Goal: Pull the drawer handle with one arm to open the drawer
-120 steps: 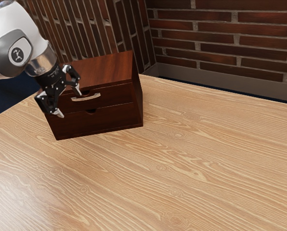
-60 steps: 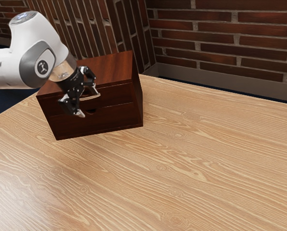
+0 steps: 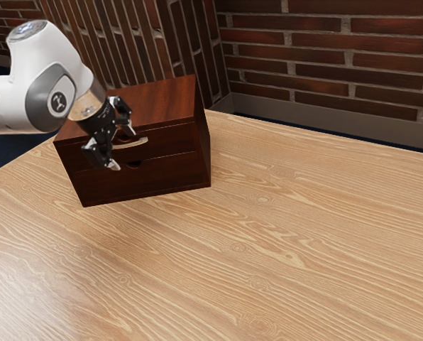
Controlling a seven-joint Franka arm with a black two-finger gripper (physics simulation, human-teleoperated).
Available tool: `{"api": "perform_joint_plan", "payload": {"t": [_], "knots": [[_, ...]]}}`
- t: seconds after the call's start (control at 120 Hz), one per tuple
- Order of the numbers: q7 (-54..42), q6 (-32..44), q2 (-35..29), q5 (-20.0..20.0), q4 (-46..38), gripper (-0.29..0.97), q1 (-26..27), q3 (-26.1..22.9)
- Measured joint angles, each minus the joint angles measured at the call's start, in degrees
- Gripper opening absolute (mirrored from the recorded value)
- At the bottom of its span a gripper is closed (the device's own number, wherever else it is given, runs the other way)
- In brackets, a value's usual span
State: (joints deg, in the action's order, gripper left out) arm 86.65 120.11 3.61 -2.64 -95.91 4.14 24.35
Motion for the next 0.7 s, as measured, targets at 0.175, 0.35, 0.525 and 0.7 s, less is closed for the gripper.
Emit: {"api": "perform_joint_plan", "payload": {"t": [0.175, 0.35, 0.525, 0.7], "knots": [[0.89, 1.12, 1.1, -0.06, -0.01, 0.68, -0.32, -0.01], [1.55, 1.95, 1.71, -0.2, -0.28, 0.68, -1.14, 0.0], [2.03, 2.73, 2.04, -0.31, -0.36, 0.68, -1.2, 0.0], [2.38, 3.31, 2.42, -0.34, -0.36, 0.68, -2.05, 0.0]]}}
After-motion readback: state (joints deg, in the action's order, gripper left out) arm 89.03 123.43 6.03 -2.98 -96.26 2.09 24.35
